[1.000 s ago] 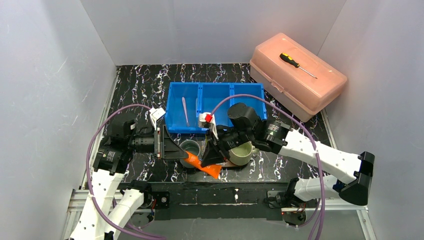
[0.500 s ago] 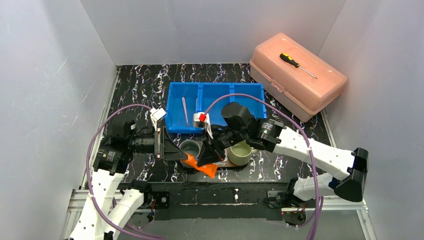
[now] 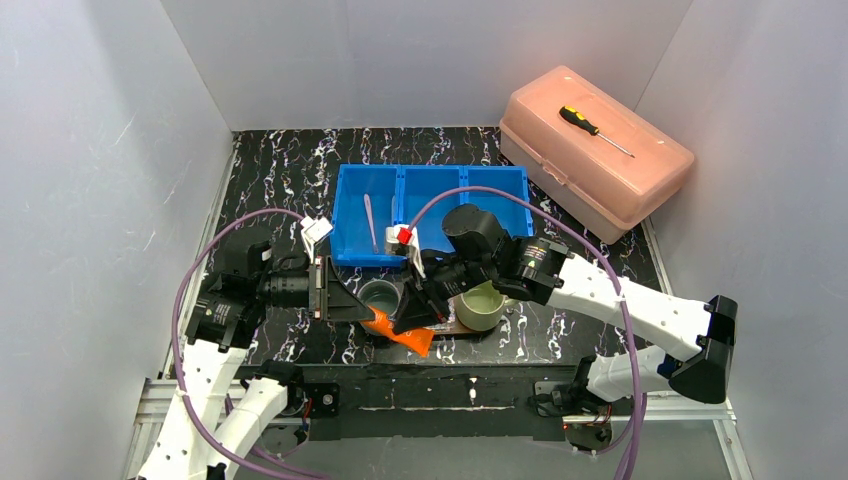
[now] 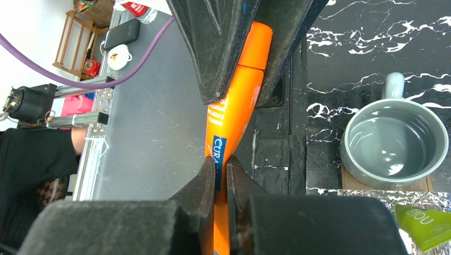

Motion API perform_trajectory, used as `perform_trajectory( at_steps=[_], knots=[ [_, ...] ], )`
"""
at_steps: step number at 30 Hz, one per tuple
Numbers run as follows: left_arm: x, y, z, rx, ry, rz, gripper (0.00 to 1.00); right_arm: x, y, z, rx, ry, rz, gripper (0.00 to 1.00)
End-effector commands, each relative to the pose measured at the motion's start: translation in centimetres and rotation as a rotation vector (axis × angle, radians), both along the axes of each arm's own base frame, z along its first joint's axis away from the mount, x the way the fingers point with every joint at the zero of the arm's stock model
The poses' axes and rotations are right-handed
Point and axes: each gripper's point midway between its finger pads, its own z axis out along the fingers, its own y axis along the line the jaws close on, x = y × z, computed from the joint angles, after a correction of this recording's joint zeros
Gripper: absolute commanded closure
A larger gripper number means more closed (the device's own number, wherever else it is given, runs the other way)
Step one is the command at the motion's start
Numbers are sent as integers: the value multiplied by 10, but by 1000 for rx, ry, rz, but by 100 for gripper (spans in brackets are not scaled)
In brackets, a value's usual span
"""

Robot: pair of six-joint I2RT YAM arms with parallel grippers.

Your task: Prepare toiletry sets of a toothbrush and toothpaste on the tray

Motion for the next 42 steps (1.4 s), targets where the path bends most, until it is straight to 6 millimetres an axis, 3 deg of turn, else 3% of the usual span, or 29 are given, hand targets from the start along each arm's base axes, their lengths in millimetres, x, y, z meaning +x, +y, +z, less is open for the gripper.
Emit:
perform_trajectory(
  at_steps=[1,4,9,16,22,30,42],
  knots=[
    [-12,0,3,-27,3,-52,100,8,7,29,87,-69,-32,98],
    [-12,0,6,-28,-11,-47,100,11,5,30,89,-78,-58,86],
    [-10,2,11,-9,-64,-3,100,18,1,31,106,-93,-121,56],
    [-8,8,19,27,-148,83,100,36,-14,41,141,-128,-284,40],
    [-12,17,41,48,-265,171,100,39,-34,63,240,-103,-400,33],
    [-2,29,48,92,-318,313,100,51,-58,80,401,10,-592,26],
    [9,36,85,-40,-331,501,100,38,-45,92,578,206,-532,27]
  ],
)
